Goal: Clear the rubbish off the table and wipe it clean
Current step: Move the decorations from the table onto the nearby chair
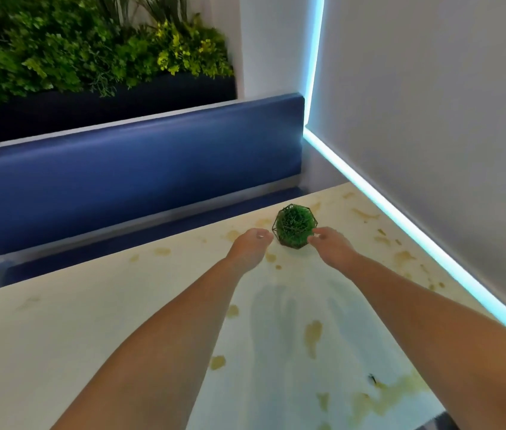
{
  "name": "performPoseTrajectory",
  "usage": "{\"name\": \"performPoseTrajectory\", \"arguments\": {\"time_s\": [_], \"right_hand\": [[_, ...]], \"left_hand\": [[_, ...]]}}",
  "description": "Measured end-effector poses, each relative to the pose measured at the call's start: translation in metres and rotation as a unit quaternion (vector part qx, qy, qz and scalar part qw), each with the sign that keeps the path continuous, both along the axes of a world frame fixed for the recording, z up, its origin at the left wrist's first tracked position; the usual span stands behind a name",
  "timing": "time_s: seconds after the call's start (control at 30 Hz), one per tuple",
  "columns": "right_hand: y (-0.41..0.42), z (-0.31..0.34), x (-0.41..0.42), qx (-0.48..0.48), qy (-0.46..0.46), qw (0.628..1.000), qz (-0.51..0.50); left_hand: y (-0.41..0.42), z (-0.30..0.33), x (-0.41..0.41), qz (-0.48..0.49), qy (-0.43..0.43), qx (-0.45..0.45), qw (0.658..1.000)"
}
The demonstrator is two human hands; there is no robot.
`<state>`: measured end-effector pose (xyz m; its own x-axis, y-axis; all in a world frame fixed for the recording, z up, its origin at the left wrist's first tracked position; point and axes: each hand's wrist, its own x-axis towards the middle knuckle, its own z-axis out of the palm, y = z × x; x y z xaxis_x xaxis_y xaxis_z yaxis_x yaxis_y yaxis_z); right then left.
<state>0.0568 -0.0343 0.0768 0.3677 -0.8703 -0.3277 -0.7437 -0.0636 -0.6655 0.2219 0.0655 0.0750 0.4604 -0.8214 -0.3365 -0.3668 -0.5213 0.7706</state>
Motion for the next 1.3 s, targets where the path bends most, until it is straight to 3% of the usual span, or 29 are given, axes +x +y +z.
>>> {"name": "performPoseTrajectory", "arguments": {"time_s": [0.2, 0.47, 0.77, 1.03, 1.3], "right_hand": [[-0.061, -0.026, -0.006, 0.054, -0.013, 0.998, -0.007], [-0.097, -0.061, 0.011, 0.104, -0.007, 0.994, 0.028], [-0.106, -0.082, 0.025, 0.123, -0.124, 0.982, -0.069], [-0.09, -0.067, 0.042, 0.067, -0.167, 0.98, -0.091], [-0.03, -0.036, 0.082, 0.023, -0.166, 0.986, -0.021]], "left_hand": [[-0.058, -0.03, -0.012, -0.001, -0.025, 0.018, 1.0], [-0.102, -0.073, -0.015, 0.102, -0.014, 0.023, 0.994], [-0.132, -0.095, -0.005, 0.087, 0.018, -0.021, 0.996], [-0.118, -0.085, -0.001, 0.172, 0.09, -0.055, 0.979], [-0.046, -0.06, 0.031, 0.234, 0.045, -0.086, 0.967]]}}
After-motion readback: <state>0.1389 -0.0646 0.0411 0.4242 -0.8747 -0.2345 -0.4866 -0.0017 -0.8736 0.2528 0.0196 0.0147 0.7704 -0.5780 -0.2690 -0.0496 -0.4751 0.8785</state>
